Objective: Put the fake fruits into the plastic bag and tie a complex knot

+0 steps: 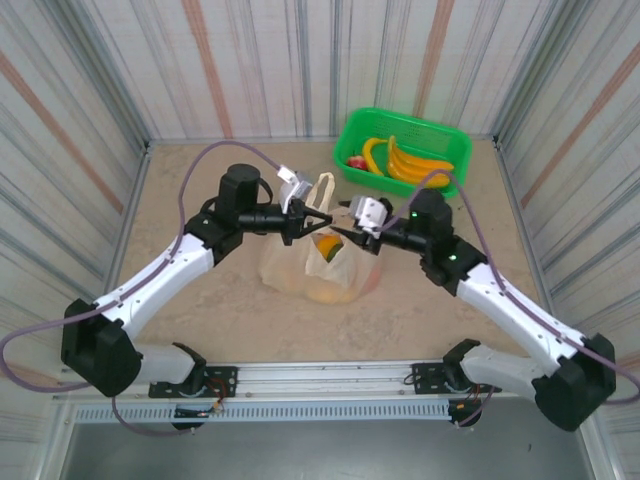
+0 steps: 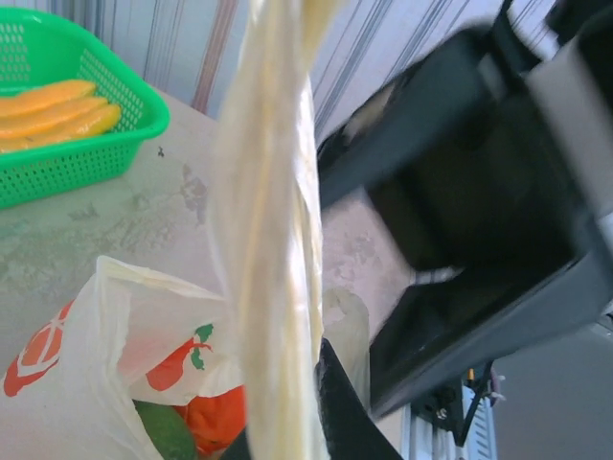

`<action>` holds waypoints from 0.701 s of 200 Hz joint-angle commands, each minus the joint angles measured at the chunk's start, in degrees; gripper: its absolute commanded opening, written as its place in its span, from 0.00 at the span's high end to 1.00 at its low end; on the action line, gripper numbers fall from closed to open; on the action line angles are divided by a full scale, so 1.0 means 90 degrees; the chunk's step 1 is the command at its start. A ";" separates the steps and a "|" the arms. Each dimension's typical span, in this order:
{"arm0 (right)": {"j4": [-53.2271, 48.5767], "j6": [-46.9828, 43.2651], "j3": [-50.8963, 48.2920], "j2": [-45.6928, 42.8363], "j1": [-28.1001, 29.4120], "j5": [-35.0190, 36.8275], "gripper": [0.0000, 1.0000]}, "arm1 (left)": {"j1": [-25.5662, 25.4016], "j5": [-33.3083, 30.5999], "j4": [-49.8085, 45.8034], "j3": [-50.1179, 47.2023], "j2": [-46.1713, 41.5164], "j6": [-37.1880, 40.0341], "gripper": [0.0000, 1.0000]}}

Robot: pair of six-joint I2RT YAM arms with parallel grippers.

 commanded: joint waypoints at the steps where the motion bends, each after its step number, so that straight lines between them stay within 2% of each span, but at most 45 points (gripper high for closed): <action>1: 0.0133 0.1530 0.0294 -0.0289 -0.0162 -0.0651 0.43 | -0.0065 -0.0118 0.0268 -0.0138 -0.0163 0.0410 1.00; 20: -0.0013 0.2106 0.0799 -0.0033 -0.0189 -0.0558 0.41 | -0.0113 -0.0137 0.0235 -0.0182 -0.0123 0.0528 1.00; 41: 0.0059 0.2709 0.1240 0.0364 -0.0324 -0.0887 0.37 | -0.0168 -0.0156 0.0253 -0.0231 -0.0123 0.0604 1.00; 64: -0.0365 0.2799 0.1807 0.0910 -0.0319 -0.1150 0.37 | -0.0247 -0.0177 0.0210 -0.0240 -0.0150 0.0716 1.00; 74: -0.0502 0.2775 0.1937 0.1043 -0.0302 -0.1148 0.39 | -0.0283 -0.0209 0.0177 -0.0235 -0.0166 0.0744 1.00; 111: -0.0741 0.2843 0.2067 0.1133 -0.0395 -0.1676 0.66 | -0.0258 -0.0352 0.0092 -0.0224 -0.0211 0.0766 1.00; 119: -0.0795 0.2837 0.2074 0.1126 -0.0420 -0.1779 0.76 | -0.0248 -0.0362 0.0089 -0.0221 -0.0211 0.0754 1.00; 131: -0.0754 0.2864 0.2033 0.1045 -0.0485 -0.1828 1.00 | -0.0209 -0.0373 0.0097 -0.0228 -0.0196 0.0715 1.00; 140: -0.0602 0.2949 0.1942 0.0911 -0.0573 -0.1745 1.00 | -0.0149 -0.0372 0.0110 -0.0234 -0.0200 0.0646 1.00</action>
